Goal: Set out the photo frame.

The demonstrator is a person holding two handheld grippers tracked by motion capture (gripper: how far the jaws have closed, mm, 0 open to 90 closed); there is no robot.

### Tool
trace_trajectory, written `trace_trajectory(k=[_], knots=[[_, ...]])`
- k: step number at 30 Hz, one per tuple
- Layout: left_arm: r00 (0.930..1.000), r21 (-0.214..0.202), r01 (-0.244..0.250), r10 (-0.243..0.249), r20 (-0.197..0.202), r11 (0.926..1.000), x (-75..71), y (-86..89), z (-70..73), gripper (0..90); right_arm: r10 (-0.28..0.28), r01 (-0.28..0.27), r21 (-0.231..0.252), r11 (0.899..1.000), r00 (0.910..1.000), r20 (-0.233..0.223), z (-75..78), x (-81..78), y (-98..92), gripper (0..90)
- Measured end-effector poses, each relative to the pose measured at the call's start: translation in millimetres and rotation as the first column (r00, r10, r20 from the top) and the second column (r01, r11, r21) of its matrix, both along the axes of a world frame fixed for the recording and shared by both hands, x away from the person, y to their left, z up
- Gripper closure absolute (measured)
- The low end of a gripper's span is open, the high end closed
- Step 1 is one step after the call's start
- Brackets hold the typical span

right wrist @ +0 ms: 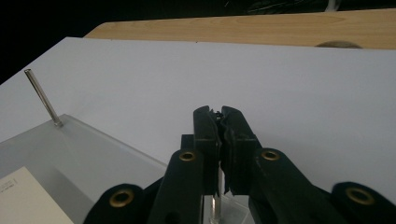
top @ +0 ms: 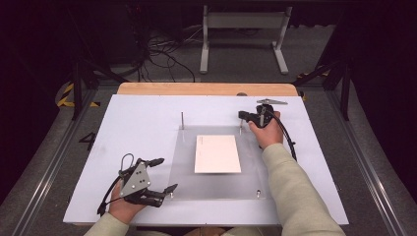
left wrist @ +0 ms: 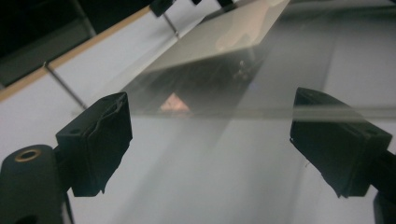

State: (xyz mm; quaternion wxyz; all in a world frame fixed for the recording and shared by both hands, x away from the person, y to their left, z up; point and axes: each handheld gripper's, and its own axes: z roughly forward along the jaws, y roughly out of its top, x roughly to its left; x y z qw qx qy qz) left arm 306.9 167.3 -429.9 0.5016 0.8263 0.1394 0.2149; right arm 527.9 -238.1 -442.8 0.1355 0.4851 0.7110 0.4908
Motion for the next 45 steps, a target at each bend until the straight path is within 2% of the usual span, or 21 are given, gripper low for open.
trace_trajectory(k=[2,3,4,7,8,10,12,13,14,16,18,25,29,30,34,36,37,40,45], knots=[[0.9991,0.035,0.034,-0.035,0.023,0.9988,-1.2,-9.2,0.4,12.4,-0.001,0.001,0.002,1.000,1.0000,-0.002,-0.4,-0.3,0.1,85.2],[0.9991,0.035,0.034,-0.035,0.023,0.9988,-1.2,-9.2,0.4,12.6,-0.002,0.002,0.001,1.000,1.0000,-0.003,-0.4,-0.5,0.5,85.2],[0.9978,0.054,0.046,-0.048,0.045,0.9975,-2.9,-14.2,0.3,12.6,-0.002,0.002,0.001,1.000,1.0000,-0.003,-0.4,-0.5,0.5,85.2],[0.9939,0.065,0.078,-0.083,0.073,0.9948,-6.1,-22.0,1.8,15.3,-0.002,0.002,0.012,1.000,1.0000,-0.009,-1.3,-0.1,-0.2,85.1],[0.9927,0.072,0.081,-0.087,0.083,0.9941,-6.4,-24.1,2.5,20.3,-0.004,0.004,0.023,1.000,0.9999,-0.011,-2.4,0.2,-0.6,84.9],[0.9949,0.085,0.060,-0.066,0.076,0.9946,-7.0,-24.7,2.4,30.0,-0.002,0.002,0.031,1.000,0.9999,-0.010,-3.4,-0.2,-1.5,84.9],[0.9941,0.088,0.049,-0.057,0.092,0.9950,-7.8,-24.6,1.5,39.5,0.002,-0.001,0.031,1.000,1.0000,-0.008,-3.8,-0.6,-1.8,84.8],[0.9923,0.087,0.033,-0.043,0.116,0.9957,-9.0,-23.8,0.7,39.5,0.004,-0.004,0.033,0.999,1.0000,-0.008,-4.0,-0.6,-2.1,84.8],[0.9911,0.078,0.014,-0.024,0.131,0.9968,-10.0,-22.0,1.2,46.2,0.006,-0.005,0.032,0.999,0.9999,-0.009,-3.9,-0.6,-2.1,84.7],[0.9940,0.037,-0.002,-0.002,0.109,0.9993,-8.4,-17.7,4.8,51.7,0.004,-0.004,0.028,1.000,0.9999,-0.012,-3.7,-0.7,-1.8,84.7],[0.9958,0.011,-0.007,0.006,0.092,0.9999,-7.1,-16.6,6.1,51.3,0.004,-0.003,0.045,0.999,0.9999,-0.017,-4.9,0.4,-2.7,84.6],[0.9956,-0.001,-0.024,0.024,0.091,0.9997,-6.8,-15.7,8.7,53.3,0.016,-0.015,0.033,0.999,0.9996,-0.023,-2.7,0.2,-3.1,83.7],[0.9964,-0.010,-0.026,0.027,0.080,0.9996,-5.1,-15.0,10.8,53.3,0.008,-0.008,-0.003,1.000,0.9993,-0.036,0.9,-3.5,-5.0,76.4],[0.9965,-0.009,-0.025,0.026,0.079,0.9996,-4.8,-14.7,11.4,53.3,0.006,-0.006,-0.014,1.000,0.9994,-0.035,3.3,-6.5,-6.4,74.1],[0.9968,-0.008,-0.026,0.027,0.076,0.9996,-4.1,-14.8,13.0,53.3,0.009,-0.009,-0.004,1.000,0.9999,-0.005,11.4,-17.3,-14.9,70.9],[0.9970,-0.011,-0.026,0.027,0.073,0.9996,-3.7,-15.0,13.9,53.3,0.022,-0.022,-0.003,1.000,0.9998,0.005,15.8,-24.6,-20.1,74.6],[0.9970,-0.011,-0.026,0.027,0.073,0.9996,-3.7,-15.0,13.9,53.2,0.022,-0.022,-0.003,1.000,0.9998,0.005,15.8,-24.6,-20.1,74.6],[0.9975,-0.013,-0.030,0.031,0.064,0.9995,-2.7,-14.9,16.0,53.0,0.047,-0.047,-0.013,0.999,0.9988,0.015,23.7,-38.3,-27.6,74.3],[0.9990,-0.026,-0.026,0.027,0.037,0.9993,0.8,-13.8,18.9,51.5,0.087,-0.083,-0.063,0.995,0.9935,0.073,37.0,-64.2,-37.5,66.1]])
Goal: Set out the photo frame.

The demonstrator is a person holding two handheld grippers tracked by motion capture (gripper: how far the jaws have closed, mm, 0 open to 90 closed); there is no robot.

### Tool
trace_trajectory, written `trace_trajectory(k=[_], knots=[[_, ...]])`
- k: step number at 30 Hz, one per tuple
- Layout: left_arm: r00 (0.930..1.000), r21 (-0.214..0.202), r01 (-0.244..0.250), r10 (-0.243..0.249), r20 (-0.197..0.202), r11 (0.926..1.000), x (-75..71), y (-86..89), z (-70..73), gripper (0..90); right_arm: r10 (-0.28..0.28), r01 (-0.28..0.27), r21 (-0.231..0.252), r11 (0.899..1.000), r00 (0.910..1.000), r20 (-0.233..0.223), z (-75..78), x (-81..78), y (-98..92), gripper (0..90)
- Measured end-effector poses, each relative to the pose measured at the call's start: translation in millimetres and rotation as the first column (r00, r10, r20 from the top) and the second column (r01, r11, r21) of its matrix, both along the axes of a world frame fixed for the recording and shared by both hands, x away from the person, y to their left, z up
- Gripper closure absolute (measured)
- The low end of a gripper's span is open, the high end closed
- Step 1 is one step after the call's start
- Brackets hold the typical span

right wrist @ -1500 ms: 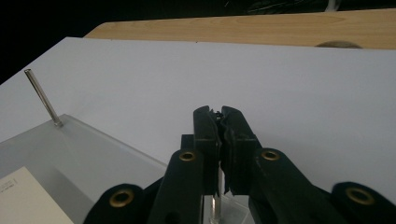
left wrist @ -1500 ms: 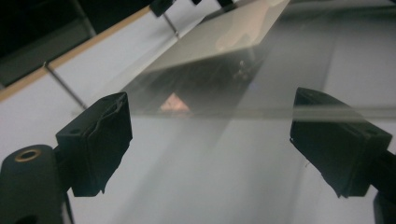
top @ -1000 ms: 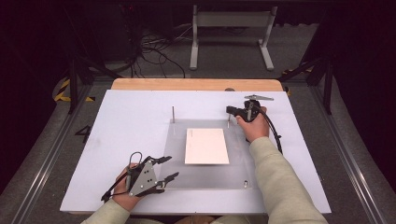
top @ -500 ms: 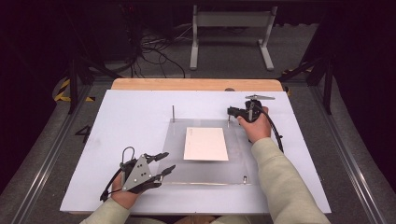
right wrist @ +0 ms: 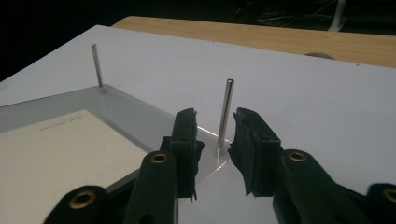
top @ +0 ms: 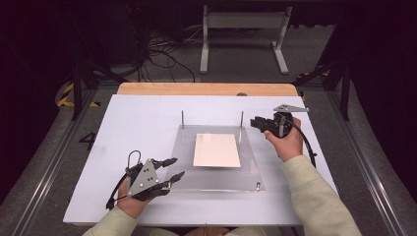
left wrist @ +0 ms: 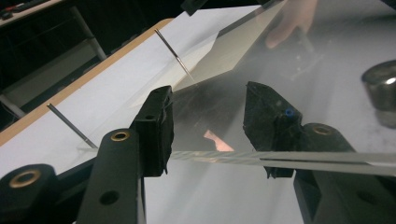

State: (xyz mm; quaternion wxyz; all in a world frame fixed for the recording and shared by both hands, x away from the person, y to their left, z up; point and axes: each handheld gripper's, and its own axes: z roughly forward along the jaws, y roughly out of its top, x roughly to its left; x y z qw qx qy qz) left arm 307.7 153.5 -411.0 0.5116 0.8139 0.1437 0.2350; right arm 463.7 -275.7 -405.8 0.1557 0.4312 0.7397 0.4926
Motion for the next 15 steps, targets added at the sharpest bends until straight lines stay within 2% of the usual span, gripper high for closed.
trace_trajectory(k=[5,8,9,10,15], knots=[[0.9999,-0.006,0.005,-0.005,-0.012,1.0000,2.8,0.5,2.9,50.9,0.048,-0.047,-0.006,0.999,0.9953,0.084,13.8,-32.7,-10.1,62.6],[0.9998,0.000,0.012,-0.012,-0.016,0.9999,4.1,1.0,5.0,50.9,0.072,-0.071,-0.012,0.997,0.9907,0.116,20.2,-50.5,-15.2,60.0],[0.9998,0.000,0.012,-0.012,-0.016,0.9999,4.1,1.0,5.0,50.9,0.072,-0.071,-0.012,0.997,0.9907,0.116,20.2,-50.5,-15.2,60.0],[0.9998,-0.001,0.011,-0.011,-0.014,0.9999,4.7,0.7,5.6,50.9,0.093,-0.090,-0.026,0.996,0.9869,0.132,24.2,-63.2,-18.3,58.3],[0.9998,0.005,0.009,-0.009,-0.018,0.9999,4.6,-0.4,7.7,51.0,0.109,-0.104,-0.045,0.994,0.9838,0.142,32.3,-91.6,-20.1,52.1]])
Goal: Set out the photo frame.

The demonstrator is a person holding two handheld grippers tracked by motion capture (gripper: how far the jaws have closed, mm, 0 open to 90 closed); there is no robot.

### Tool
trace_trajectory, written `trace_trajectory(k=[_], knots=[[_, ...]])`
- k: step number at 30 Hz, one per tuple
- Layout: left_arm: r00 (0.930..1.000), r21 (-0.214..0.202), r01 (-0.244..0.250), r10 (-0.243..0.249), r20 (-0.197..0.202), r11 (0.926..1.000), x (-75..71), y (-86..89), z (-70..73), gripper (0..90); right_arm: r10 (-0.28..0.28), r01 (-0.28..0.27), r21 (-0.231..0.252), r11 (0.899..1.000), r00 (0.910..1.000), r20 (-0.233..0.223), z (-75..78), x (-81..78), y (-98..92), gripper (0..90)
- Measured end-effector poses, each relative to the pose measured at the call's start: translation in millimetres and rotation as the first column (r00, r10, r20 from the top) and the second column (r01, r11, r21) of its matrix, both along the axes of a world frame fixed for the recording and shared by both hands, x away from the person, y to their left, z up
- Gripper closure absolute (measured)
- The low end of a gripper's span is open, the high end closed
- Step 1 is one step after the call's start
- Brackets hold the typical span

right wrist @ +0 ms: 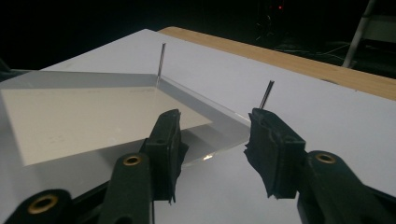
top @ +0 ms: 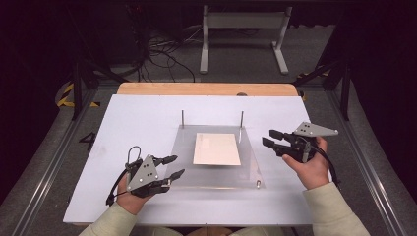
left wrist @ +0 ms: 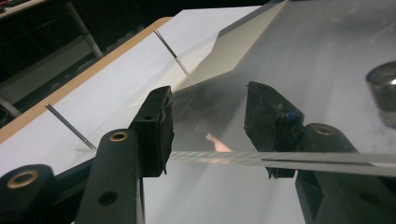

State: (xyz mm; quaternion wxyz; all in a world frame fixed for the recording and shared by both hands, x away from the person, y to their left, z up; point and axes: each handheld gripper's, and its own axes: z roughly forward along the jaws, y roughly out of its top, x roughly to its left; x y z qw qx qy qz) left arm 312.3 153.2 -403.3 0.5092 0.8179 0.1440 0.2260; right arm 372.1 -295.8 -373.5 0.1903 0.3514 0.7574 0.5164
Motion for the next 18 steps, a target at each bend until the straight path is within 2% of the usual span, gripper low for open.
trace_trajectory(k=[3,7,9,11,13,18], knots=[[1.0000,0.000,0.000,0.000,-0.003,1.0000,0.5,-0.3,1.3,51.0,0.009,-0.009,-0.006,1.000,0.9999,0.011,3.2,-17.8,1.0,47.7],[1.0000,-0.001,0.000,0.000,-0.003,1.0000,1.2,-0.1,2.0,51.0,0.052,-0.050,-0.032,0.998,0.9975,0.049,3.5,-39.0,1.4,43.5],[1.0000,0.002,-0.001,0.001,-0.005,1.0000,1.5,0.1,2.7,51.0,0.053,-0.051,-0.041,0.998,0.9970,0.056,3.1,-42.5,1.0,42.3],[1.0000,0.000,0.001,-0.001,-0.006,1.0000,1.7,0.3,2.5,51.0,0.084,-0.079,-0.076,0.994,0.9946,0.062,4.7,-49.0,-0.2,41.7],[1.0000,-0.004,0.002,-0.002,-0.008,1.0000,2.2,0.5,2.4,50.9,0.096,-0.090,-0.079,0.993,0.9927,0.074,5.9,-54.7,-1.6,40.6],[0.9999,-0.011,0.007,-0.007,-0.013,0.9999,3.3,1.0,2.4,50.8,0.148,-0.136,-0.139,0.981,0.9858,0.079,0.4,-65.1,-1.2,38.5]])
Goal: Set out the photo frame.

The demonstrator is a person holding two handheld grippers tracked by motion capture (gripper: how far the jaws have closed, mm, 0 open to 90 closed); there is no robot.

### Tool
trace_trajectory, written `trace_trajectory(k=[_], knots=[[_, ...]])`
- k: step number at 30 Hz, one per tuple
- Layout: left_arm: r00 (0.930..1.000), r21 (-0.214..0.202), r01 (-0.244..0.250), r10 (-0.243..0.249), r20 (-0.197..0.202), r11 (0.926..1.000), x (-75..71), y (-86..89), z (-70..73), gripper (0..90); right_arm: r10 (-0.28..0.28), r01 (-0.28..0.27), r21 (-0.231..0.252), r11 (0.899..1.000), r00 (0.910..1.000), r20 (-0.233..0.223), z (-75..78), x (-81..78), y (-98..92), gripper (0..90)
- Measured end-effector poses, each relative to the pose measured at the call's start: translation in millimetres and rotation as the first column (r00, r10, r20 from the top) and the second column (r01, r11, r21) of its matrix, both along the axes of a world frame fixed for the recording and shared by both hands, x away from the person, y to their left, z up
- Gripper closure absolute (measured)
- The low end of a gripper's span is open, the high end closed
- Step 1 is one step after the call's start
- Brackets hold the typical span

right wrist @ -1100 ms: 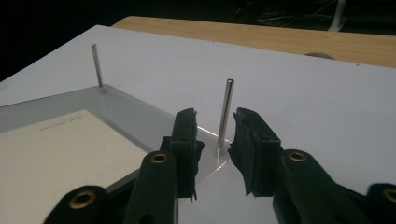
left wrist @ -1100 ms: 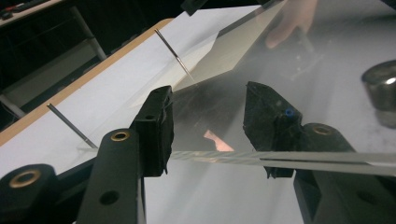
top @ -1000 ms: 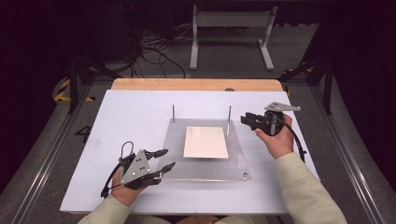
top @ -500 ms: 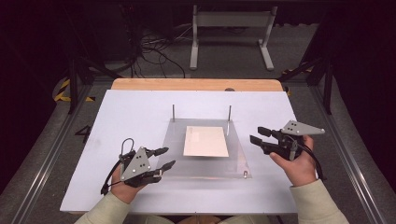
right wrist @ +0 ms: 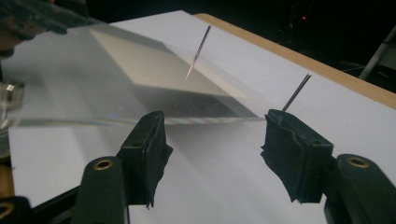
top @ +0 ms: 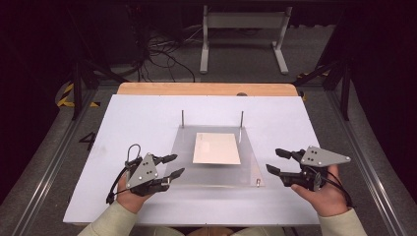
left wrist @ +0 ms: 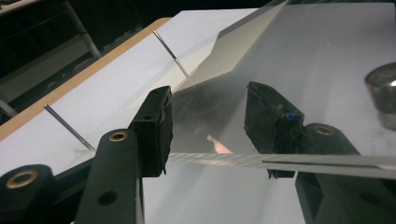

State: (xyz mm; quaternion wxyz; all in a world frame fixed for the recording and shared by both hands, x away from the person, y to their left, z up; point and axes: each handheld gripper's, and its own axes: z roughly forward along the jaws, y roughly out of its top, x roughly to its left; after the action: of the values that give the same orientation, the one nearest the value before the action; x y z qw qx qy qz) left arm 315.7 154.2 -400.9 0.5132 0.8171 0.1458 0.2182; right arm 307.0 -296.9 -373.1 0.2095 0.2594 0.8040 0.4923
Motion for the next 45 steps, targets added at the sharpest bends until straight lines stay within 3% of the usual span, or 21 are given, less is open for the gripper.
trace_trajectory(k=[6,13,18,24,26,27,29,31,33,41,45], knots=[[1.0000,-0.005,0.003,-0.003,-0.003,1.0000,1.2,0.2,0.4,50.4,0.085,-0.085,-0.044,0.995,0.9964,0.007,-10.0,-8.0,10.7,32.9],[0.9999,-0.010,0.005,-0.005,-0.012,0.9999,1.7,0.0,-0.5,49.8,0.170,-0.168,-0.040,0.985,0.9836,0.060,-14.8,-6.5,28.4,28.5],[0.9998,-0.017,0.007,-0.008,-0.020,0.9998,2.2,-0.2,-1.0,49.1,0.200,-0.199,-0.020,0.980,0.9747,0.100,-19.4,-2.1,37.7,28.4],[0.9998,-0.018,0.010,-0.010,-0.015,0.9998,2.7,-1.0,-1.6,49.1,0.225,-0.225,-0.011,0.974,0.9647,0.138,-28.4,6.0,45.9,33.8],[0.9999,-0.016,0.011,-0.011,-0.013,0.9998,2.8,-1.2,-1.8,49.1,0.227,-0.227,-0.018,0.974,0.9588,0.171,-32.5,10.1,47.0,40.9],[0.9998,-0.012,0.013,-0.013,-0.012,0.9998,2.7,-1.8,-2.2,49.1,0.225,-0.228,-0.012,0.974,0.9544,0.196,-35.6,12.8,46.2,50.5],[0.9998,-0.016,0.012,-0.012,-0.015,0.9998,3.0,-1.8,-2.6,49.2,0.225,-0.229,-0.006,0.973,0.9530,0.202,-36.4,13.1,45.6,53.3],[0.9997,-0.025,0.016,-0.016,-0.020,0.9996,4.7,-0.8,-2.2,49.3,0.224,-0.228,-0.011,0.974,0.9423,0.249,-37.8,13.9,45.1,57.3],[0.9998,-0.034,0.012,-0.013,-0.016,0.9994,5.2,-0.8,-2.2,49.6,0.230,-0.235,-0.015,0.972,0.9383,0.258,-36.9,14.2,45.4,58.4],[0.9993,-0.005,0.005,-0.004,0.037,1.0000,3.4,-2.5,2.0,56.6,0.224,-0.226,-0.022,0.974,0.9419,0.250,-28.3,15.9,46.2,60.0],[0.9990,0.005,0.016,-0.016,0.042,0.9999,2.6,-1.8,9.5,59.0,0.226,-0.224,-0.034,0.974,0.9410,0.252,-20.4,14.3,46.6,61.2]])
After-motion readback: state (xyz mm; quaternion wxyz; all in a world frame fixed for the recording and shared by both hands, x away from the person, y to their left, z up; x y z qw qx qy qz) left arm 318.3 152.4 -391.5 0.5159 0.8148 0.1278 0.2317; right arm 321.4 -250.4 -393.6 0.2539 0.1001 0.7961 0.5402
